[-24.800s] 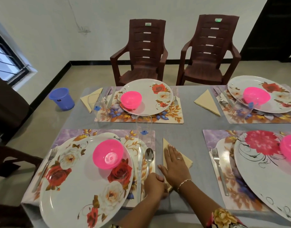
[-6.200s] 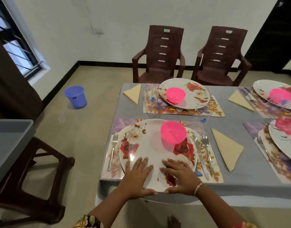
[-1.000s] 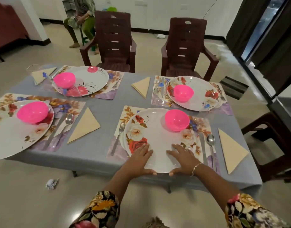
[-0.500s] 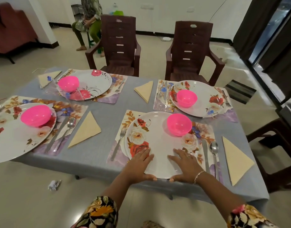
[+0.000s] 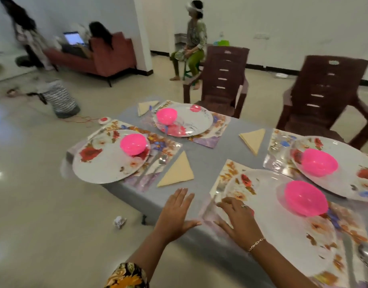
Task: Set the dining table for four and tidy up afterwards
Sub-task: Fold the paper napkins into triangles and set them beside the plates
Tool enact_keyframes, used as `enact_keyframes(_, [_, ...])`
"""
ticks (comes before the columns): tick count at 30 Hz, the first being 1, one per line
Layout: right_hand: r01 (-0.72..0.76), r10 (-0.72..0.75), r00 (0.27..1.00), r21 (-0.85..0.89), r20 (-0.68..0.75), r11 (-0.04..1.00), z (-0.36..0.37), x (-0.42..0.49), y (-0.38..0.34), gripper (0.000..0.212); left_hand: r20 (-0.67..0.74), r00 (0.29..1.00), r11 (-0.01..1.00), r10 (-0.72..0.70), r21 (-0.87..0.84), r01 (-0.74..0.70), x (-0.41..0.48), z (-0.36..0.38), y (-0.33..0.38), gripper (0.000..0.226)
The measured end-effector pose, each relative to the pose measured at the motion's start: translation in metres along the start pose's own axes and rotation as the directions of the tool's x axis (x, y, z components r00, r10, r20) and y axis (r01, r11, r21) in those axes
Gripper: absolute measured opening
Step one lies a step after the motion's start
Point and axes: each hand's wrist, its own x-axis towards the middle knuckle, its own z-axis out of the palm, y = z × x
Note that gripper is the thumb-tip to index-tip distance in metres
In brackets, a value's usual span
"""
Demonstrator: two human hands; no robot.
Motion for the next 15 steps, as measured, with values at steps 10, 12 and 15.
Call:
enact_keyframes(10, [0.246,-0.245,0.969,0.098,-0.015,0.964,0.082,0.145,-0.156,0.035,-0.016,0.974,0.973,-0.227,0.036,0.227,-0.053,-0.044,-0.216,0.08])
enact_keyframes(12, [0.255,-0.259,0.965,0.088,0.033,0.963,0.092,0.168,-0.185,0.035,-0.015,0.961,0.957,-0.278,0.083,0.278,-0.065,-0.053,-0.252,0.084])
enact_keyframes(15, [0.269,-0.277,0.959,0.116,0.06,0.956,0.109,0.197,-0.217,0.036,-0.011,0.964,0.962,-0.266,0.064,0.266,-0.074,-0.063,-0.292,0.079])
